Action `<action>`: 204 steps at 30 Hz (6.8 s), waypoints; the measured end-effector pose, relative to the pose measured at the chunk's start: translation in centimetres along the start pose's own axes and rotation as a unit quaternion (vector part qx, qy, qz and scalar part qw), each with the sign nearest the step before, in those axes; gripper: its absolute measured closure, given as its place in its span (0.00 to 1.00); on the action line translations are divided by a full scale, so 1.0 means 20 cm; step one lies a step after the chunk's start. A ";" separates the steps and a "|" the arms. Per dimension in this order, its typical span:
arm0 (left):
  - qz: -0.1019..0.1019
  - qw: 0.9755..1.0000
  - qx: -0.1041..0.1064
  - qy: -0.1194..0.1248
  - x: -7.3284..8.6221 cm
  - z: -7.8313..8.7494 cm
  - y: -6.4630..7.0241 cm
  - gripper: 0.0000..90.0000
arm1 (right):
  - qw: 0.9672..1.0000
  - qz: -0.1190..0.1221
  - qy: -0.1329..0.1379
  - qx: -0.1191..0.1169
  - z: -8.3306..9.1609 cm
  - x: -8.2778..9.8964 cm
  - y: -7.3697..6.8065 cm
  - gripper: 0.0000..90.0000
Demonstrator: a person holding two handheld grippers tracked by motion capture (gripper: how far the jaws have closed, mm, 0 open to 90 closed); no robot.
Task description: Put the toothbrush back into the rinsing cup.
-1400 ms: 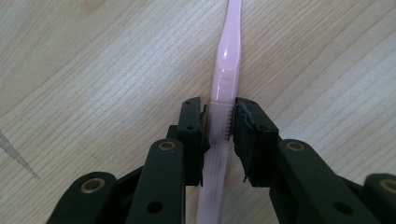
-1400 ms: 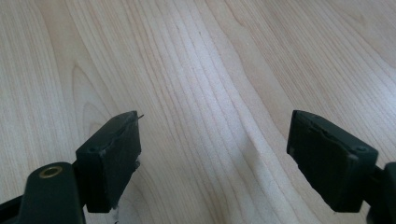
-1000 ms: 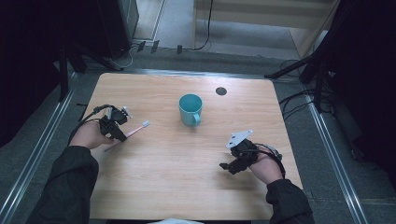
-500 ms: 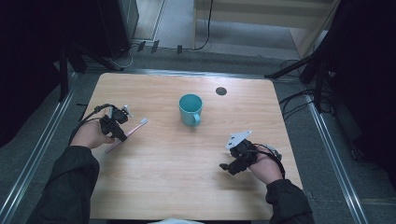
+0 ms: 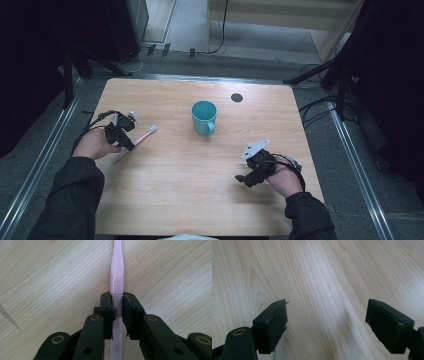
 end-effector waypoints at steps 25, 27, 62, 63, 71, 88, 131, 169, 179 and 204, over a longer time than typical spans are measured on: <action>0.027 0.994 0.052 0.095 0.04 0.18 0.02 0.88 | 1.000 0.002 0.001 -0.002 0.00 0.00 0.00 0.19; 0.022 0.993 0.055 0.104 0.04 0.20 0.03 0.88 | 1.000 0.001 0.000 -0.003 0.00 0.00 0.00 0.19; 0.009 0.955 0.079 0.286 0.04 0.44 0.16 0.88 | 1.000 0.002 -0.002 -0.007 0.00 0.00 0.00 0.19; 0.009 0.955 0.079 0.286 0.04 0.44 0.16 0.88 | 1.000 0.002 -0.002 -0.007 0.00 0.00 0.00 0.19; 0.011 0.937 0.077 0.341 0.04 0.51 0.20 0.88 | 1.000 0.002 -0.003 -0.006 0.00 0.00 0.00 0.19; 0.000 0.908 0.071 0.414 0.02 0.59 0.30 0.88 | 1.000 0.000 0.005 -0.007 0.00 0.00 0.00 0.19; -0.024 0.860 0.077 0.504 -0.23 0.70 0.42 0.88 | 1.000 -0.006 0.012 -0.008 0.01 0.01 -0.01 0.19; -0.043 0.869 0.102 0.482 -0.65 0.56 0.49 0.88 | 0.999 -0.029 0.018 -0.005 0.05 0.08 -0.08 0.19; -0.037 0.872 0.106 0.476 -0.76 0.50 0.51 0.88 | 0.999 -0.024 0.022 -0.008 0.05 0.08 -0.08 0.19; -0.020 0.890 0.097 0.445 -0.77 0.31 0.49 0.88 | 1.000 -0.021 0.021 -0.009 0.05 0.08 -0.08 0.19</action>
Point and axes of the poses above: each handheld gripper's, and its own axes: z roughly backward along the jaws, x roughly out of its underside, y roughly to its right, the point moved 1 cm from there along -z, roughly forward along the jaws, and after that the axes turned 7 degrees about -y, right-handed, at the moved point
